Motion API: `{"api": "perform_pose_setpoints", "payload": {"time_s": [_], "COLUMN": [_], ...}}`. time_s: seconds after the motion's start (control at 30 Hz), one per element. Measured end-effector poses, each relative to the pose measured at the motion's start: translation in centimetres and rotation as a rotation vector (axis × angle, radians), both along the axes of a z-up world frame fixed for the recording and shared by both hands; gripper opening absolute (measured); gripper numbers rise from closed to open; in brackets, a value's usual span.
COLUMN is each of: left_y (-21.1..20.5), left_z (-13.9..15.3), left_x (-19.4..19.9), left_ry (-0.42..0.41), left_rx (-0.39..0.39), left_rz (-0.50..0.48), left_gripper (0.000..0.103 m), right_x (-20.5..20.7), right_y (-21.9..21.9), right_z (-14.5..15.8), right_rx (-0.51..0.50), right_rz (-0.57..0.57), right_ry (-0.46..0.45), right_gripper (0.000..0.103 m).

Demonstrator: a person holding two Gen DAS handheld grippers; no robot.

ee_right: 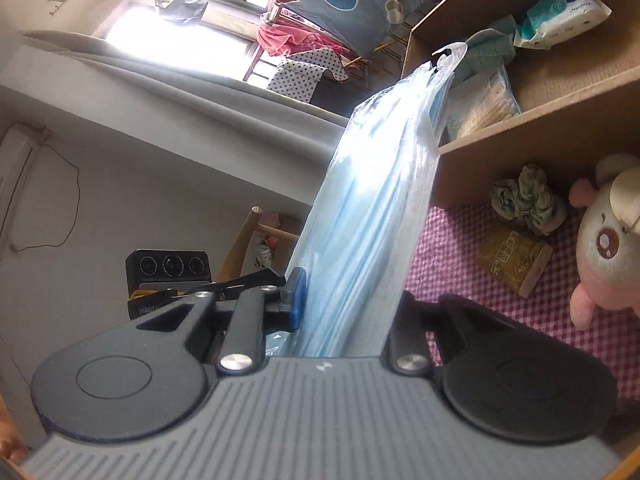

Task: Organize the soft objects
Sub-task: 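Lift the mask bag and carry it over the box, then lower the mask bag into the box beside the wipes and release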

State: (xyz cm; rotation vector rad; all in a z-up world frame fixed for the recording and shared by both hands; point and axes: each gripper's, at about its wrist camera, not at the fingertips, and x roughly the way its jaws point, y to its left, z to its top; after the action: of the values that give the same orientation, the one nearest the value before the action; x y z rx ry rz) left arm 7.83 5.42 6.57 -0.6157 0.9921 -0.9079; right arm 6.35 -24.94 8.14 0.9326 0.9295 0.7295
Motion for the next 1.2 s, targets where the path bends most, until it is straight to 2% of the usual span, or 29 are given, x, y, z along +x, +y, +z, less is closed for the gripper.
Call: {"api": "perform_pose_setpoints", "payload": {"time_s": [0.1, 0.2, 0.27, 0.43, 0.57, 0.63, 0.67, 0.73, 0.8, 0.97, 1.1, 1.2], "left_y": [-2.4, -4.9, -6.8, -11.9, -14.9, -16.2, -16.8, -17.6, -18.0, -17.3, -15.3, -13.3], "left_z": [-0.1, -0.7, -1.0, -3.7, -6.1, -7.8, -8.6, -9.9, -10.9, -11.0, -8.7, -6.6], "left_x": [4.0, 7.7, 10.3, 17.2, 20.9, 22.4, 22.9, 23.4, 23.5, 22.9, 21.3, 19.6], "left_ry": [0.013, 0.008, 0.002, 0.064, 0.101, 0.132, 0.148, 0.171, 0.184, 0.166, 0.091, 0.025], "left_rx": [-0.030, -0.023, -0.003, 0.050, 0.115, 0.171, 0.194, 0.232, 0.258, 0.259, 0.268, 0.263], "left_rz": [-0.015, -0.022, -0.029, -0.044, -0.052, -0.053, -0.054, -0.066, -0.065, -0.053, -0.018, 0.014], "left_gripper": [0.034, 0.034, 0.034, 0.034, 0.034, 0.035, 0.035, 0.036, 0.036, 0.040, 0.044, 0.050], "right_x": [3.2, 6.8, 9.3, 15.5, 19.5, 20.6, 21.2, 21.7, 22.0, 20.9, 19.1, 18.7], "right_y": [-2.4, -4.7, -6.1, -9.4, -10.0, -9.8, -9.8, -9.7, -9.7, -8.8, -8.1, -7.7], "right_z": [0.8, 0.8, 0.2, -2.1, -4.3, -5.4, -5.9, -6.7, -7.4, -6.7, -3.7, -1.5], "right_rx": [-0.059, -0.127, -0.164, -0.304, -0.474, -0.572, -0.634, -0.737, -0.808, -0.881, -1.001, -1.023], "right_rz": [-0.043, -0.080, -0.099, -0.140, -0.130, -0.126, -0.114, -0.112, -0.112, -0.096, -0.135, -0.173], "right_ry": [-0.022, -0.027, -0.010, 0.034, 0.051, 0.060, 0.065, 0.067, 0.048, -0.024, -0.100, -0.157], "right_gripper": [0.021, 0.021, 0.021, 0.021, 0.022, 0.025, 0.027, 0.041, 0.050, 0.056, 0.059, 0.058]}}
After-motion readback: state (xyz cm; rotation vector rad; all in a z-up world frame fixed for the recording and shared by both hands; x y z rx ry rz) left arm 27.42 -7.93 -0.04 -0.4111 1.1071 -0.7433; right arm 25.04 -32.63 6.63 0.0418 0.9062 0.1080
